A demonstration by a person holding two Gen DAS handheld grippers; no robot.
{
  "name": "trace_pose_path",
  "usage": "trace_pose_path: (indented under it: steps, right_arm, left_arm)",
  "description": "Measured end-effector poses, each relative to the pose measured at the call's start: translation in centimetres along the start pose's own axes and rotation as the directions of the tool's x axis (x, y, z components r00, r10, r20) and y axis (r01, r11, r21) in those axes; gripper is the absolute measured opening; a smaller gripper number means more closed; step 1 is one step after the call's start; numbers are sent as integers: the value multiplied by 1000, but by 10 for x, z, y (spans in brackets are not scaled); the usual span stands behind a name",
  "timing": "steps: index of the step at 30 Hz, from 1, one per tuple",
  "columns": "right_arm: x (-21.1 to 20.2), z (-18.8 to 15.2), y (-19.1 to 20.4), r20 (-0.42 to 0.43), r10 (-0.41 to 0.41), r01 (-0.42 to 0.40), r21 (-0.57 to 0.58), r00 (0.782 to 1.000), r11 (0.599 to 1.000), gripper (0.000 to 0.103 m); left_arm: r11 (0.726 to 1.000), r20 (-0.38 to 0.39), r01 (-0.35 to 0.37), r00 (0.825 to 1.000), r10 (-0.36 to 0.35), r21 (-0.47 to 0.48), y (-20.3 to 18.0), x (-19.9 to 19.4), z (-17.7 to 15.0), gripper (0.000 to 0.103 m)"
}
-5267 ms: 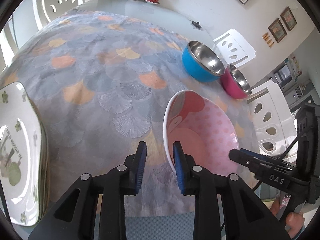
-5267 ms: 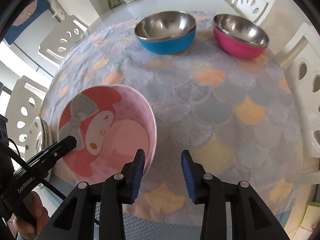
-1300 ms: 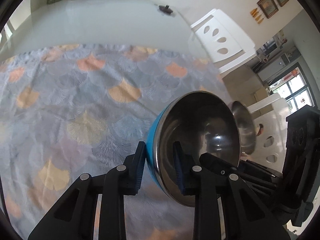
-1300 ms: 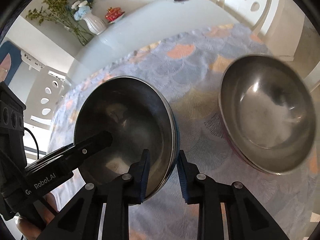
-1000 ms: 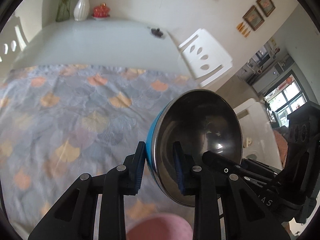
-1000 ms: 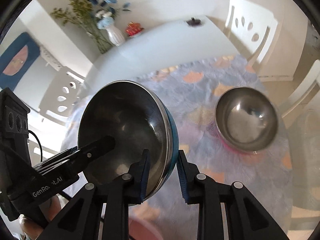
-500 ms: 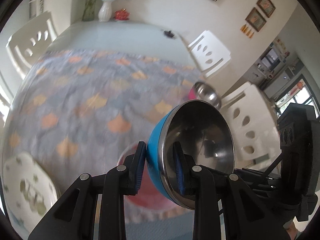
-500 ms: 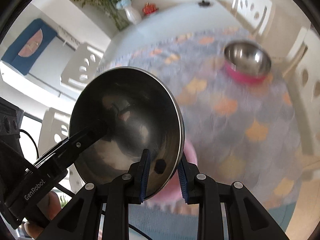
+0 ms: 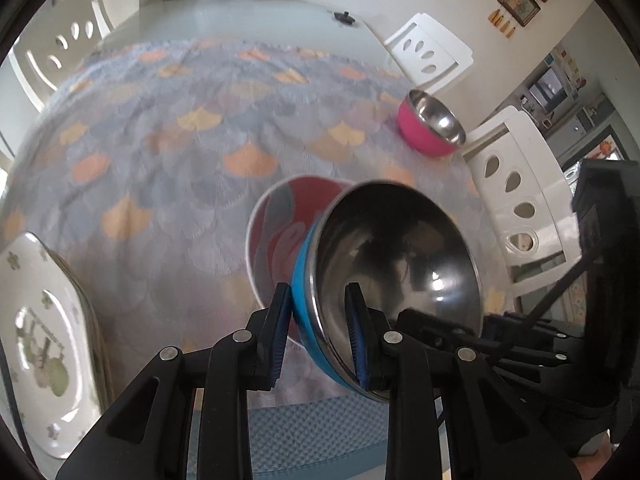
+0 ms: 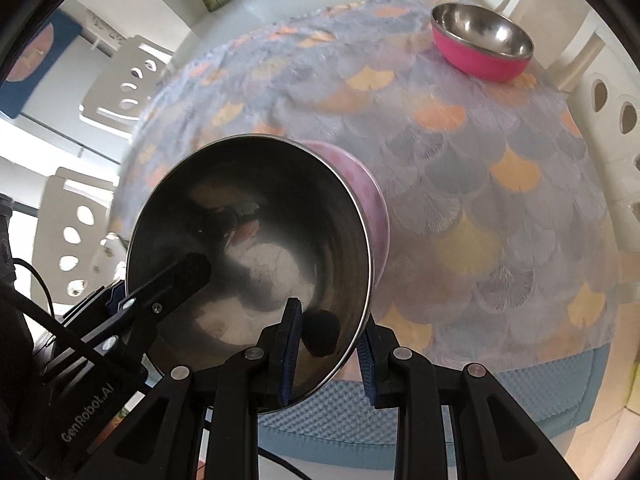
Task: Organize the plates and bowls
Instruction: 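Lift the blue steel bowl and lower it into the pink bowl, then open both grippers and withdraw from the blue steel bowl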
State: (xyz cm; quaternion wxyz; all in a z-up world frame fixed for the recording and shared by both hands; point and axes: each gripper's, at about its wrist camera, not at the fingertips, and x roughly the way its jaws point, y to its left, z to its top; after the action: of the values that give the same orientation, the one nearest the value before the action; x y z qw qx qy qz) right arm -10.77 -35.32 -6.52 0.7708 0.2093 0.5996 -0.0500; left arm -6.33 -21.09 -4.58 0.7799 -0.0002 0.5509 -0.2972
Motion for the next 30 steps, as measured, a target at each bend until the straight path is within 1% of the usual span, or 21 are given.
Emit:
trace_pose_path:
  steps: [2,4,9,12,16,19,25,28,30]
  right_arm:
    - [-2,-1,2,18,-27,27,-11,999,1000,26]
    - [-1,0,3,26,-48,48,3,999,999,26]
    - [-3,-3,2,27,-70,69,39,997,997,26]
    - [-3,-3,4,27,-76,75,52,997,996,26]
    - [-2,-2,4,16,-88,87,80,996,993,26]
    - [-2,-2,5,14,-95,93,84,995,992,26]
    - [-3,-1,4,3,-91,91,109,996,990,26]
    - [-10,0,4,19,-116,114,110,993,987,26]
    - [-17,1,3,44,-98,93,113,994,989,30]
  left_arm:
    - [1000,-3,9,1000,-9,-2,3,3,-1,23]
    - [1000,-9,22,1000,-22,4,4,5,-1,23]
    - [998,-31,42,999,-41,39,2,9,3,23]
    - [998,-45,50,998,-48,44,4,10,4,26]
    - [998,-45,45,998,-44,35,11,9,8,26]
    - [998,-44,60,997,-58,31,17,8,12,26]
    - [997,-36,54,998,-52,49,16,5,14,26]
    - [997,-25,63,998,-62,47,18,2,14,26]
    - [996,-26,71,997,-70,44,20,2,15,26]
